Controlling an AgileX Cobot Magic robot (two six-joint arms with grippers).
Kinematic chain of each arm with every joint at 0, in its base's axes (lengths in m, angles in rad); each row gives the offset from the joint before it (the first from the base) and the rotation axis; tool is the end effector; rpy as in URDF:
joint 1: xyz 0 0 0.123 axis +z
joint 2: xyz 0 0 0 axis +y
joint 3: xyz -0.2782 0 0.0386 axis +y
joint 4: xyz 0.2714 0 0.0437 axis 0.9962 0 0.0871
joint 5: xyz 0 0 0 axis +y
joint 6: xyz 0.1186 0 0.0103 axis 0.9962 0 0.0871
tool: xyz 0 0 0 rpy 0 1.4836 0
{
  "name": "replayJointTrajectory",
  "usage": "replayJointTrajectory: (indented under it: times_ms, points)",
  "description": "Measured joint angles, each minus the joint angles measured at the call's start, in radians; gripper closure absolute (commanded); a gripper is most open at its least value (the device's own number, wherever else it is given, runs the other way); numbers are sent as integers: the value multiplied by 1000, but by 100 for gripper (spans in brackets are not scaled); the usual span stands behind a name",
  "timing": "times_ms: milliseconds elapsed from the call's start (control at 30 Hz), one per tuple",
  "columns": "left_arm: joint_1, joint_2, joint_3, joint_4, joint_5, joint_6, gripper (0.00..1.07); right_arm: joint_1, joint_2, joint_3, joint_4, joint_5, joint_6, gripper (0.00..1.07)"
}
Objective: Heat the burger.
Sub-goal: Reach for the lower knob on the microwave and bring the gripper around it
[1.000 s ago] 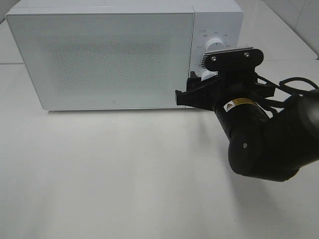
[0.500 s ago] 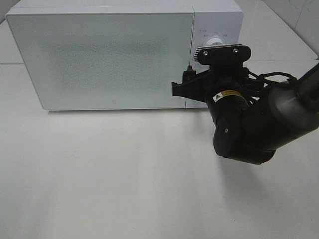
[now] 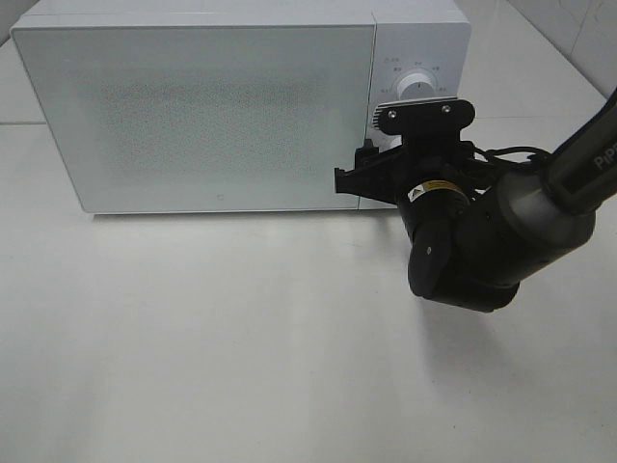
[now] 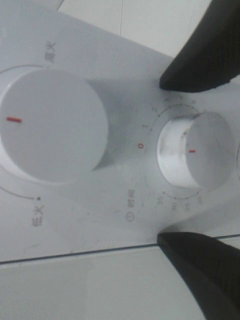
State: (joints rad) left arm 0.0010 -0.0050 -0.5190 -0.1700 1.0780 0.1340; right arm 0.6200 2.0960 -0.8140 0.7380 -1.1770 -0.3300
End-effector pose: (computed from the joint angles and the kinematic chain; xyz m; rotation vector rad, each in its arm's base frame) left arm 0.0402 -0.0177 0.2814 0.1467 2.0227 -0.1179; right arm 0.3559 0.1632 0.0839 -0.0201 1.6779 -0.1009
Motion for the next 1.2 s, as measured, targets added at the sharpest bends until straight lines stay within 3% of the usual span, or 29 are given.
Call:
replayJointTrajectory:
  times_ms: [167, 233, 333, 400, 433, 500, 967, 1133, 1200]
  points:
    - [0, 0, 0, 0, 0, 0, 6, 0, 12, -1, -1, -2, 24, 47]
    - [0, 0, 0, 0, 0, 0, 6, 0, 21, -1, -1, 0, 40, 61]
    - [0, 0, 0, 0, 0, 0, 6, 0, 22, -1, 3, -5, 43, 68]
    - [0, 0, 0, 0, 0, 0, 6, 0, 22, -1, 10, -11, 44, 90]
    - [0, 0, 0, 0, 0, 0, 6, 0, 22, -1, 10, -11, 44, 90]
    - [0, 0, 0, 0, 0, 0, 6, 0, 22, -1, 10, -11, 44, 101]
    - [0, 0, 0, 0, 0, 0, 6, -2, 23, 2, -16, -12, 159, 106]
    - [0, 0, 0, 0, 0, 0, 6, -6, 23, 8, -42, -16, 443, 107]
    - [0, 0, 0, 0, 0, 0, 6, -10, 25, 14, -58, -23, 655, 107]
